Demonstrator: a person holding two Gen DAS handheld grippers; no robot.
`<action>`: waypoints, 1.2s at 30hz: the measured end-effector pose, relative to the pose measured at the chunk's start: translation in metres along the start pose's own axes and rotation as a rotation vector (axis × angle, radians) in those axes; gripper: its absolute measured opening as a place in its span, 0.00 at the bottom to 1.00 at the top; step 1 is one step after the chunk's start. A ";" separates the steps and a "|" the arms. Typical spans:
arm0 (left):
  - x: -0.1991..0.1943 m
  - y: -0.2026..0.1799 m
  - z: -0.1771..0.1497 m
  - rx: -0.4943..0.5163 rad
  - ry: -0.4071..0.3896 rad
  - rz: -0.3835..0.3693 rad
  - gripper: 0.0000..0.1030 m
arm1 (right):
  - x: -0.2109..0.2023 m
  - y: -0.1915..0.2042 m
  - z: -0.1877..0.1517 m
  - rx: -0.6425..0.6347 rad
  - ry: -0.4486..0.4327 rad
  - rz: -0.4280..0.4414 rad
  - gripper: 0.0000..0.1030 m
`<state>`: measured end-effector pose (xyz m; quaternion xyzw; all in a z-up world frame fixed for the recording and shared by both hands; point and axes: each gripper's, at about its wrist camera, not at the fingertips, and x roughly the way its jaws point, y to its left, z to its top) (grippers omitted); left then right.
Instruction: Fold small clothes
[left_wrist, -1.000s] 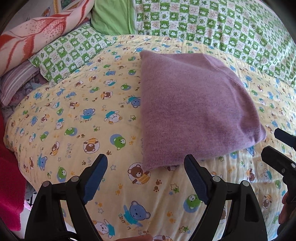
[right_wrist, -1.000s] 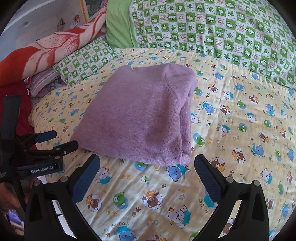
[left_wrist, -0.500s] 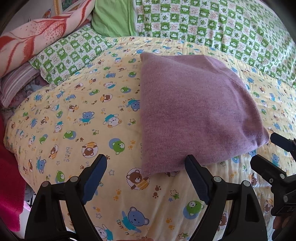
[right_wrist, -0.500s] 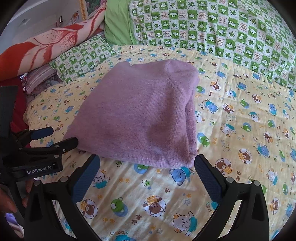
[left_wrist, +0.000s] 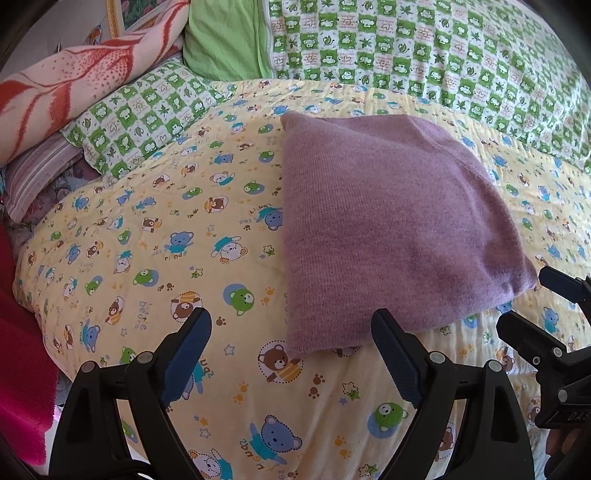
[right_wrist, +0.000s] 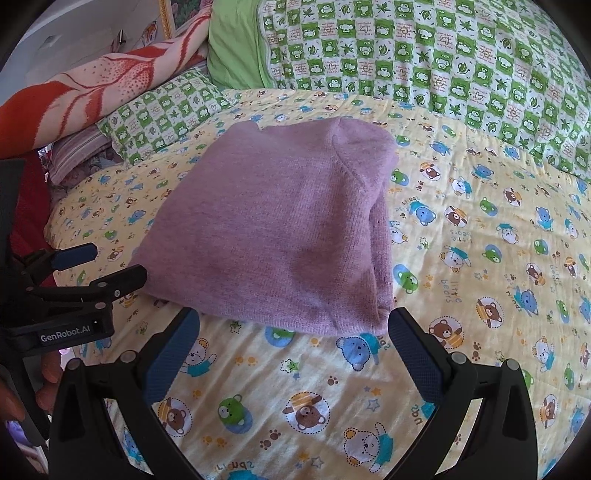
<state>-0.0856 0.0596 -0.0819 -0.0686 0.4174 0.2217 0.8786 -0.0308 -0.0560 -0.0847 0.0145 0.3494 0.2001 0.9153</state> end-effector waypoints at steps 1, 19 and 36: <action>0.000 0.000 0.000 0.001 -0.001 0.001 0.86 | 0.000 0.000 0.000 0.001 -0.001 -0.001 0.99; -0.006 0.003 -0.001 0.006 -0.004 0.002 0.88 | -0.008 0.006 0.003 -0.008 -0.025 0.004 0.99; -0.005 0.002 0.004 0.020 -0.004 -0.009 0.88 | -0.011 0.006 0.009 0.000 -0.041 0.003 0.99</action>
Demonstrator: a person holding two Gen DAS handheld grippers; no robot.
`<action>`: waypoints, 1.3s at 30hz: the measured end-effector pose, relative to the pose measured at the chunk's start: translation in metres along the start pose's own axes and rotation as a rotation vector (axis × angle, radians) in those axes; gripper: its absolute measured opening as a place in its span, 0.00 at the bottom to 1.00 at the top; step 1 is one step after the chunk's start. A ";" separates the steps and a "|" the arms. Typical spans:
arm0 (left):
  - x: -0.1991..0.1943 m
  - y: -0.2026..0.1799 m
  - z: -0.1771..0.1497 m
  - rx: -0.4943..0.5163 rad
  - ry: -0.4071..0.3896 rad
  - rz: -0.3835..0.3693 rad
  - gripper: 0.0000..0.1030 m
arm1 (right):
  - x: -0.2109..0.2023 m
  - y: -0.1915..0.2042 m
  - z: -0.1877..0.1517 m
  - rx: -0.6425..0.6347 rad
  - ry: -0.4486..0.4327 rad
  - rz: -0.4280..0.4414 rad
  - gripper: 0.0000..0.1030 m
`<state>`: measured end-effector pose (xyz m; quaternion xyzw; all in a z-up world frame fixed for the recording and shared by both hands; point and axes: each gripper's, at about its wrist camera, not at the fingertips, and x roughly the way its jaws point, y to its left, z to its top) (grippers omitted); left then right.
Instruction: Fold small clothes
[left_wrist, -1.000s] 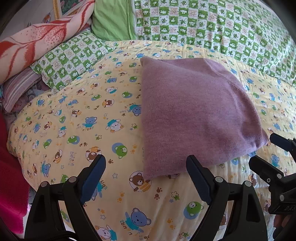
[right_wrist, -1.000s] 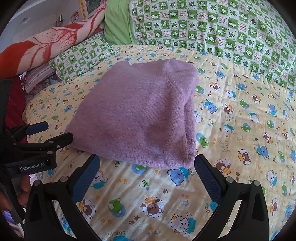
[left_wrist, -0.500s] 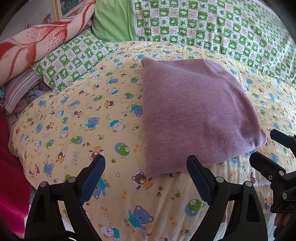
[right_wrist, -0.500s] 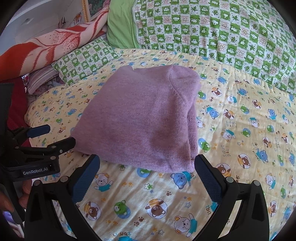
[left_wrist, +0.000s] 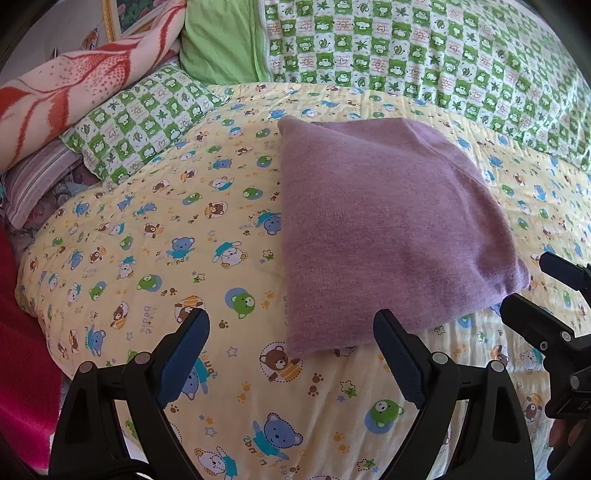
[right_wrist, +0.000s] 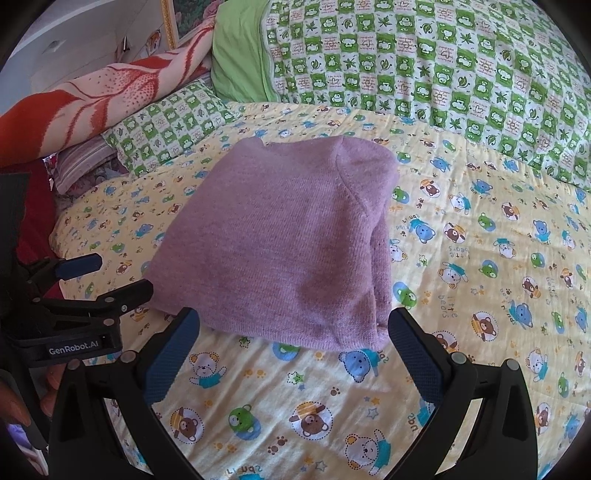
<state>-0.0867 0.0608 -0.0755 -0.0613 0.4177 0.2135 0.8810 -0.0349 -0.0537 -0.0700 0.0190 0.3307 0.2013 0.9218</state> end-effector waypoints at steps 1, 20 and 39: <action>0.000 0.000 0.001 0.002 0.000 -0.002 0.88 | 0.000 0.000 0.000 0.000 0.000 0.000 0.99; 0.002 0.001 0.004 0.010 0.004 -0.006 0.89 | -0.003 0.001 0.005 0.005 -0.010 -0.001 0.99; 0.001 0.003 0.004 0.020 0.003 -0.004 0.90 | -0.004 0.001 0.006 0.004 -0.013 0.000 0.99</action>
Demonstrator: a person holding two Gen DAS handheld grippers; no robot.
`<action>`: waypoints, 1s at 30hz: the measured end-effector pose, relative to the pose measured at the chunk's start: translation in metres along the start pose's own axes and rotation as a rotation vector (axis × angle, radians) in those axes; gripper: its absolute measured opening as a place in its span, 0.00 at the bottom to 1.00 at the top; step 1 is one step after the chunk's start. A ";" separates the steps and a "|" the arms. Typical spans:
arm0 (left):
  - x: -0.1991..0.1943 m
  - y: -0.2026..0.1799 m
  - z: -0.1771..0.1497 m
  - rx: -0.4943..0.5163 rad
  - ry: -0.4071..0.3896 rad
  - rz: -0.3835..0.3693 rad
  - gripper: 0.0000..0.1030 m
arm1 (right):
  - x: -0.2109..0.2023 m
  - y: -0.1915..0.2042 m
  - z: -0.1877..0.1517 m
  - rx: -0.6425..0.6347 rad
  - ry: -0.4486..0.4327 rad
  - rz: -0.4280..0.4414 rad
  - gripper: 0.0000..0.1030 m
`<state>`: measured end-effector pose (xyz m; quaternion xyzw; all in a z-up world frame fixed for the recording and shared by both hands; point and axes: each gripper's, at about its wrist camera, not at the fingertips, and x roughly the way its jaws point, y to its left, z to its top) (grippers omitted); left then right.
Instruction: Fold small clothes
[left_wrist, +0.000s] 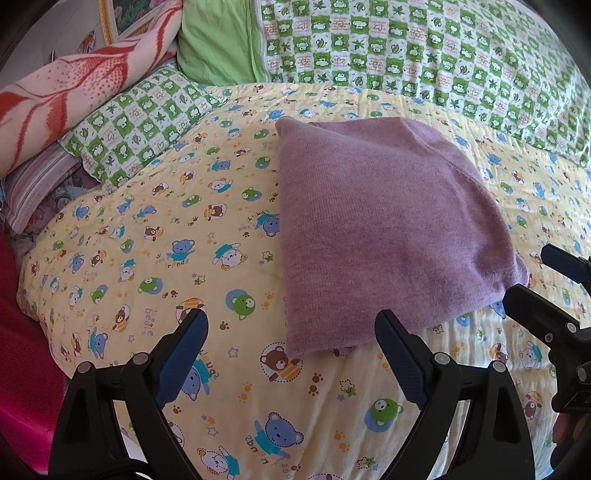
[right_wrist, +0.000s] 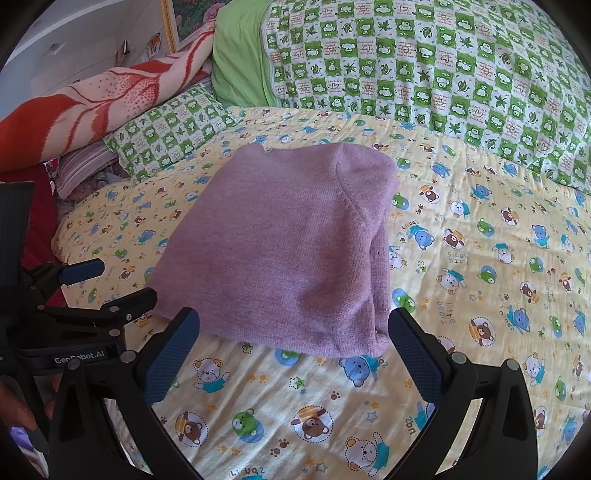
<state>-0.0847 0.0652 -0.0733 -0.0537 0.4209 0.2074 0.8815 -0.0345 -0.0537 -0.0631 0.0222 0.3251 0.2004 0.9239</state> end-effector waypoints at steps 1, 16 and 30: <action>0.000 0.000 0.001 0.001 0.000 -0.001 0.90 | 0.001 0.000 -0.001 0.000 0.001 0.000 0.99; 0.001 0.004 0.009 0.003 -0.006 -0.002 0.90 | -0.002 0.003 0.007 0.009 -0.019 -0.002 0.99; 0.002 0.003 0.017 -0.023 0.013 -0.023 0.90 | 0.000 -0.003 0.009 0.038 -0.013 -0.011 0.99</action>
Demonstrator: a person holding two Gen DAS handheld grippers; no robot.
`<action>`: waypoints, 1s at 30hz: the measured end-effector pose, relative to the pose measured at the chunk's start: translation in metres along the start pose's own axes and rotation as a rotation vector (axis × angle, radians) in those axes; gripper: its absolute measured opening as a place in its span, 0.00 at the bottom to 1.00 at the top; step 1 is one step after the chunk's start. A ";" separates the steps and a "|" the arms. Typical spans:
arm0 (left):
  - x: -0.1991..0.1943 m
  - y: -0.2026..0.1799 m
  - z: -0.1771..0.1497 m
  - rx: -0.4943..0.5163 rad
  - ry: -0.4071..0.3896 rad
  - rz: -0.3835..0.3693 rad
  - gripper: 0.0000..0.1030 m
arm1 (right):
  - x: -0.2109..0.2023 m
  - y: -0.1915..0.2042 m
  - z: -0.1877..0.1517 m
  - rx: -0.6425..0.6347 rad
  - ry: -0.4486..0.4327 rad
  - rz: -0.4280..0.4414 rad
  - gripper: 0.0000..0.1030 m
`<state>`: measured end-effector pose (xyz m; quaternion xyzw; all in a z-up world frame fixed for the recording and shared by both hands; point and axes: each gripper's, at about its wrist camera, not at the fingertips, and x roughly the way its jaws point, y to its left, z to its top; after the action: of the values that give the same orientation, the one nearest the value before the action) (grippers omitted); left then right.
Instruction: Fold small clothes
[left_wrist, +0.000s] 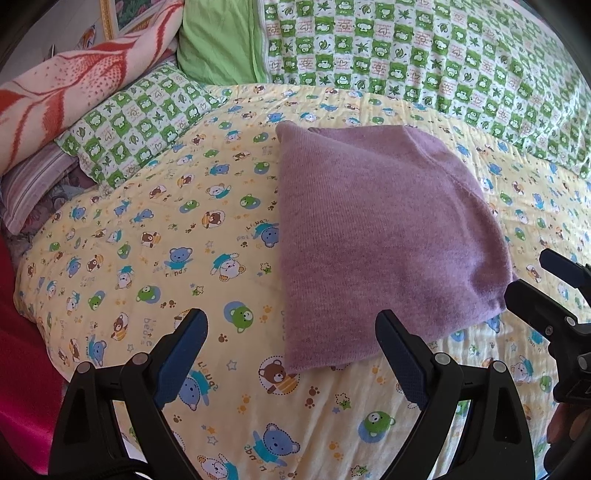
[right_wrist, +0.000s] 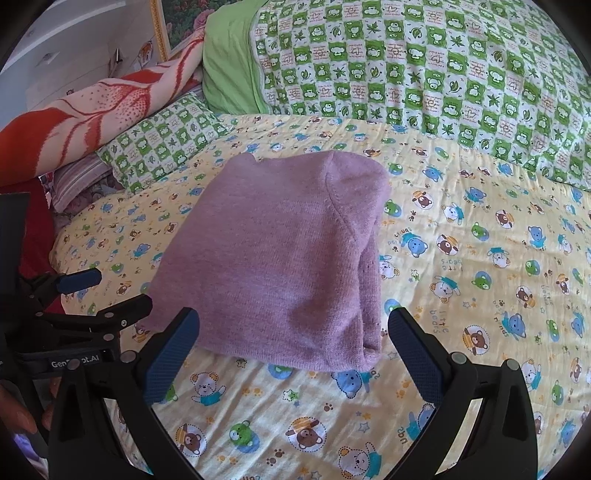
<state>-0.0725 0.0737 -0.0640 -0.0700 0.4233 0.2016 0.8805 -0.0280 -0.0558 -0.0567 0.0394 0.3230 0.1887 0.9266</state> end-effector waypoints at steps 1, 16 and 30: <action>0.000 0.001 0.002 -0.005 0.001 -0.003 0.90 | 0.000 0.000 0.001 0.001 -0.001 0.001 0.99; -0.001 0.003 0.011 -0.020 -0.001 0.007 0.90 | 0.005 -0.007 0.013 0.033 -0.005 -0.002 0.99; -0.006 0.003 0.011 -0.017 -0.001 0.008 0.90 | 0.001 -0.005 0.012 0.034 -0.012 -0.003 0.99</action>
<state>-0.0693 0.0775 -0.0521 -0.0760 0.4216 0.2087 0.8792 -0.0182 -0.0592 -0.0487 0.0560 0.3205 0.1817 0.9280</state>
